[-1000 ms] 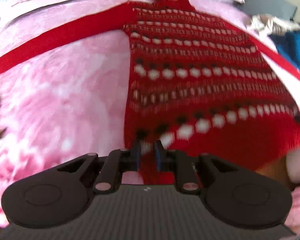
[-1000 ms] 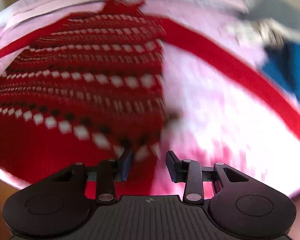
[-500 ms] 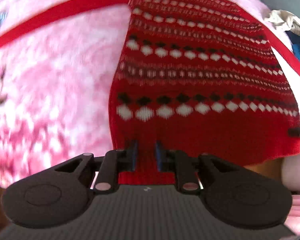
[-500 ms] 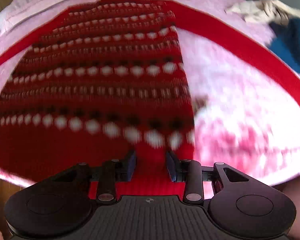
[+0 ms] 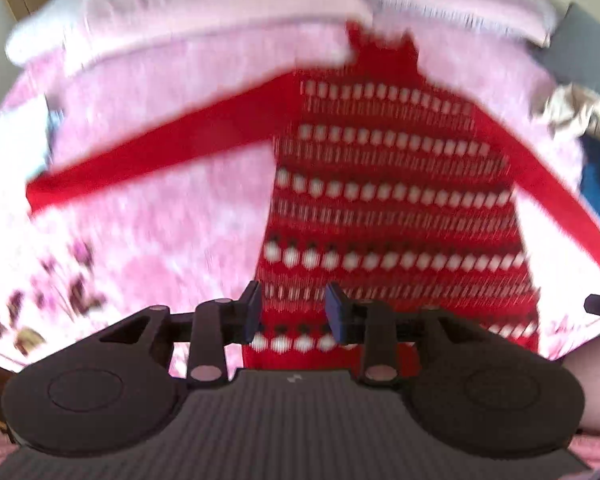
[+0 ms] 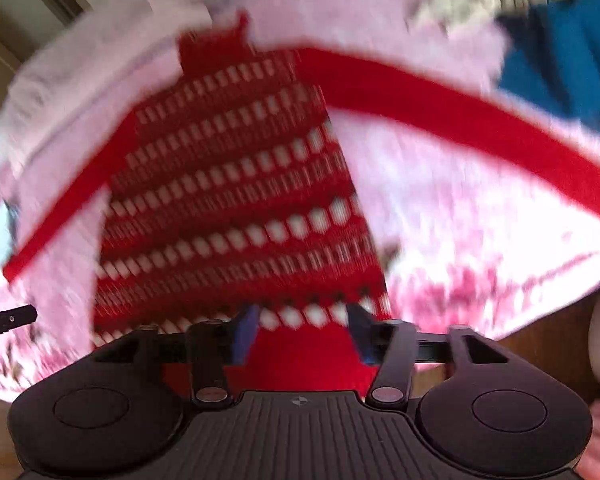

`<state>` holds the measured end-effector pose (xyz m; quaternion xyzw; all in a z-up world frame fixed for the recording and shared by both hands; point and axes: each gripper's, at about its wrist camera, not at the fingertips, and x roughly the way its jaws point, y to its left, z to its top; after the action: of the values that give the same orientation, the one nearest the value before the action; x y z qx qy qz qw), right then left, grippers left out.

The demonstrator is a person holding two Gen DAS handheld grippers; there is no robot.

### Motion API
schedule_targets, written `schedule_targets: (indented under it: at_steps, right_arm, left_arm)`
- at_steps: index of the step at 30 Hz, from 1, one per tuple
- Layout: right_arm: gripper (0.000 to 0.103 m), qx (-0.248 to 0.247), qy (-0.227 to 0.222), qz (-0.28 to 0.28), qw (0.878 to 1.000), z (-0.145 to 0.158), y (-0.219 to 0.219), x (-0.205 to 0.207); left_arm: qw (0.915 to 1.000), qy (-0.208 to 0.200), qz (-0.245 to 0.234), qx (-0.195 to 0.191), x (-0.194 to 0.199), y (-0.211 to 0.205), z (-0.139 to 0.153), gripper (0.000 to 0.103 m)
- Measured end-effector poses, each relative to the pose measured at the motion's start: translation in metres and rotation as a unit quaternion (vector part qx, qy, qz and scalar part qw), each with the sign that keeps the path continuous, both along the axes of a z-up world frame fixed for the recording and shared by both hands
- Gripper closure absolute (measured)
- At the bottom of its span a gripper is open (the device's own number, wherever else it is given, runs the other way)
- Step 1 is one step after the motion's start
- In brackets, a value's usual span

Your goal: Fold clothes

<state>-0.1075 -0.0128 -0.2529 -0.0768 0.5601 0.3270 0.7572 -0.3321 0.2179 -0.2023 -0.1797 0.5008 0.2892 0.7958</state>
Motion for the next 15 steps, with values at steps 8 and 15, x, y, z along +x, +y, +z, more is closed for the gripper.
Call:
schedule_targets:
  at_steps: [8,15]
  right_arm:
    - [0.044,0.036,-0.059,0.024,0.997,0.081,0.009,-0.003]
    - [0.044,0.023,-0.052,0.055,0.997,0.088,-0.003,-0.024]
  left_arm:
    - [0.9981,-0.033,0.012,0.051,0.010,-0.022,0.067,0.061]
    - [0.9966,-0.048,0.020,0.064,-0.003,-0.042,0.086,0.061]
